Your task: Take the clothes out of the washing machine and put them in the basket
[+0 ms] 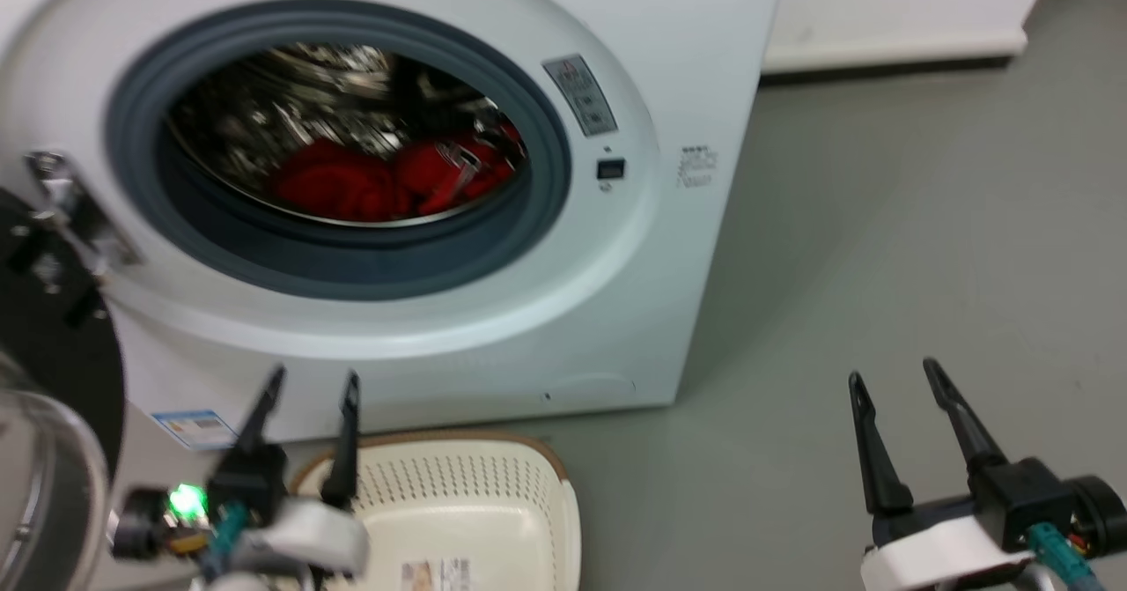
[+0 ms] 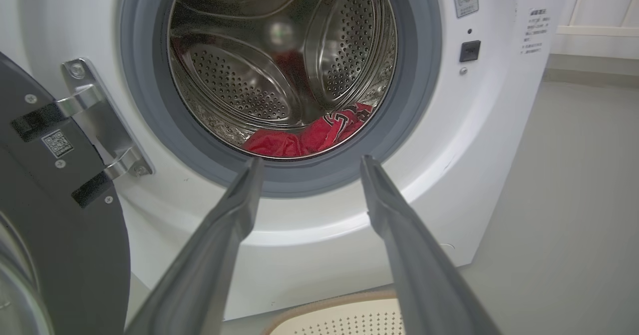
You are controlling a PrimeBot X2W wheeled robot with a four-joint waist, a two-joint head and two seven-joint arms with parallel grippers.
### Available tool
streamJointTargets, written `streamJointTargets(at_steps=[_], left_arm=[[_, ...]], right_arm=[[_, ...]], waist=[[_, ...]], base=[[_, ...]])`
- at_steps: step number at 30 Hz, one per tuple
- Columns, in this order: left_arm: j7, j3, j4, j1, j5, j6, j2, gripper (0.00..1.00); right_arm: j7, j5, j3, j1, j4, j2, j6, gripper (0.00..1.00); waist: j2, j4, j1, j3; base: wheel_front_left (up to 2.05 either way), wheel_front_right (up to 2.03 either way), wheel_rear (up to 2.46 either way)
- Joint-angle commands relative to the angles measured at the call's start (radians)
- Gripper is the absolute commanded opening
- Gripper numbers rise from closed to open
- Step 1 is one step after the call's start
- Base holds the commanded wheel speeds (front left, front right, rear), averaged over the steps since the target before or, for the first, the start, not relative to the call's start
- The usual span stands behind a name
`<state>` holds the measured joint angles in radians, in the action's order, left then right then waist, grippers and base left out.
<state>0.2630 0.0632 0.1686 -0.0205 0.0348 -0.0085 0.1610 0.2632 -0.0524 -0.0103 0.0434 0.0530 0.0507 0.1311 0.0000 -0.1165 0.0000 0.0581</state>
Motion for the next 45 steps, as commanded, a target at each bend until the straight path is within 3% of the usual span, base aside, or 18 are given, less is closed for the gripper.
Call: streamJointTargets(at_steps=[1, 5, 8, 14, 23, 34, 42, 45], left_arm=[[0.003, -0.012, 0.027, -0.054, 0.008, -0.010, 0.017, 1.00], [-0.004, -0.044, 0.143, -0.238, 0.008, -0.047, 0.106, 1.00], [-0.074, -0.040, 0.211, -0.408, 0.000, -0.081, 0.186, 1.00], [-0.271, -0.007, 0.316, -0.747, 0.012, -0.114, 0.312, 1.00], [-0.594, 0.101, 0.503, -1.134, 0.048, -0.120, 0.440, 1.00], [-0.822, 0.178, 0.635, -1.339, 0.011, -0.120, 0.557, 1.00], [-0.865, 0.211, 0.642, -1.406, -0.010, -0.120, 0.623, 1.00], [-0.870, 0.217, 0.644, -1.416, -0.003, -0.117, 0.623, 1.00]], right_arm=[[0.002, 0.009, -0.003, -0.028, -0.007, -0.001, -0.001, 1.00], [0.002, 0.048, -0.010, -0.074, -0.011, -0.001, -0.001, 1.00], [0.002, 0.083, -0.015, -0.105, -0.014, -0.001, -0.001, 1.00], [0.002, 0.129, -0.007, -0.159, -0.020, -0.002, -0.001, 1.00], [0.002, 0.177, -0.029, -0.198, -0.038, -0.002, -0.001, 1.00], [0.002, 0.228, -0.098, -0.202, -0.060, -0.002, -0.001, 1.00], [0.002, 0.250, -0.161, -0.205, -0.079, -0.002, -0.001, 1.00], [0.002, 0.262, -0.160, -0.211, -0.089, -0.002, -0.001, 1.00]], waist=[[0.0000, -0.070, 0.0000, 0.106], [0.0000, -0.131, 0.0000, 0.229], [0.0000, -0.167, 0.0000, 0.319], [0.0000, -0.223, 0.0000, 0.460], [0.0000, -0.293, 0.0000, 0.590], [0.0000, -0.349, 0.0000, 0.695], [0.0000, -0.387, 0.0000, 0.744], [0.0000, -0.386, 0.0000, 0.763]], base=[[0.00, 0.00, 0.00], [0.00, 0.00, 0.00], [0.00, 0.00, 0.00], [0.00, 0.00, 0.00], [0.00, 0.00, 0.00], [0.00, 0.00, 0.00], [0.00, 0.00, 0.00], [0.00, 0.00, 0.00]])
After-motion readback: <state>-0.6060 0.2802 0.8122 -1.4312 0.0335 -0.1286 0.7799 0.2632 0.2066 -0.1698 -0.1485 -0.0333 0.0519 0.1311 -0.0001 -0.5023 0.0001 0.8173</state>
